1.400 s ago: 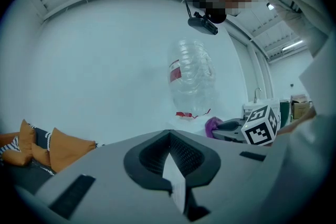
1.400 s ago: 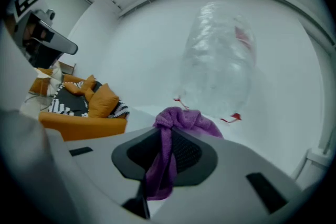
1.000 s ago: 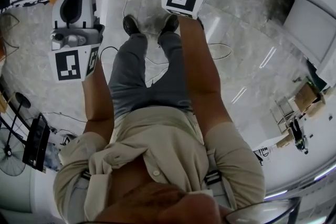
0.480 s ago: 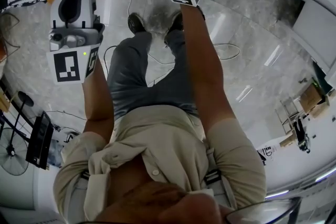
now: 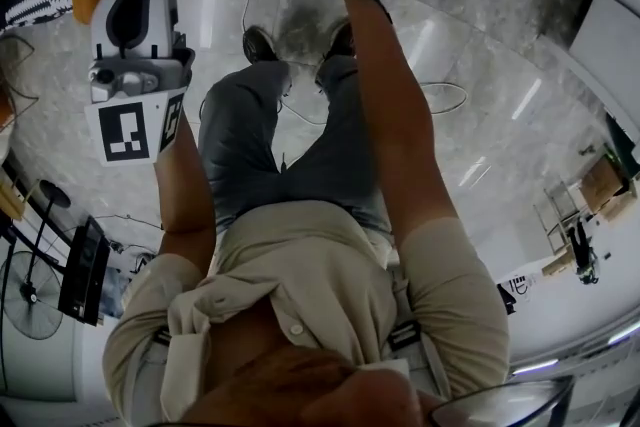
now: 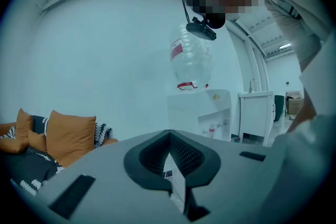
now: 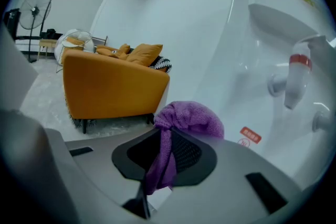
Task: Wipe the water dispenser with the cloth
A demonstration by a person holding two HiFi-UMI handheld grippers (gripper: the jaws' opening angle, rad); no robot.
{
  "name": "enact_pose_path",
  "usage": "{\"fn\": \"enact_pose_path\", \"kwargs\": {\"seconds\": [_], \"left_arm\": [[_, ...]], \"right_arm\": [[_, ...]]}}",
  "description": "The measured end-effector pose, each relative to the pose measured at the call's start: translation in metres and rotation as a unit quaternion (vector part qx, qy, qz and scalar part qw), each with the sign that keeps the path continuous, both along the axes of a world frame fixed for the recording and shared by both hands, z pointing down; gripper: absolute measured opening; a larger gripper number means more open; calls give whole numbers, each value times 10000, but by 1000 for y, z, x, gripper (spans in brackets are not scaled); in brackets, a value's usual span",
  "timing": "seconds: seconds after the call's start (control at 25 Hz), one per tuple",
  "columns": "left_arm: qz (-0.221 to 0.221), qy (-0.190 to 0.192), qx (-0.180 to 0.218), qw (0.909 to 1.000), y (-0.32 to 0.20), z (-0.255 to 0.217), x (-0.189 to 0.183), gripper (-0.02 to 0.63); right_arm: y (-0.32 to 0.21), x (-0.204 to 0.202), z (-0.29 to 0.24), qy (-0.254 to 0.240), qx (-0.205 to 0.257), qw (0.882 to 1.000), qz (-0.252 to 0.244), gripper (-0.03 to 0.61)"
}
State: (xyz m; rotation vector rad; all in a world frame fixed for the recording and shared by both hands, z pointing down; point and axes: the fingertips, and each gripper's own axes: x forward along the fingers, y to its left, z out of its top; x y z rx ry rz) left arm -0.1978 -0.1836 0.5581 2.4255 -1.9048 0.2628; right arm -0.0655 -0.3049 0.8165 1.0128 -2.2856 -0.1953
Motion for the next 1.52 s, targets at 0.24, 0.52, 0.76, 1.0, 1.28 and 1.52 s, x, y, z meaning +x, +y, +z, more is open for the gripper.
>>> {"fn": "enact_pose_path", "kwargs": {"seconds": [0.24, 0.52, 0.76, 1.0, 1.28, 1.52], "left_arm": [[165, -41, -76, 9998, -7, 10, 15, 15], [343, -33, -77, 9994, -15, 11, 38, 15], [418, -29, -99, 9991, -19, 9, 51, 15], [475, -15, -145, 9988, -20, 11, 60, 15], [514, -36, -146, 9986, -26, 9, 69, 15], [546, -72, -149, 9984, -32, 10, 76, 15]], "right_arm": [[-13, 62, 40, 342, -365, 9965, 677, 72], [-23, 156, 52, 695, -450, 9896, 1175, 74], [-30, 227, 53, 633, -665, 9727, 2132, 72], [-19, 156, 53, 266, -710, 9853, 1529, 71], [5, 66, 57, 37, -806, 9961, 359, 71], [-9, 113, 56, -12, -746, 9946, 721, 72]]}}
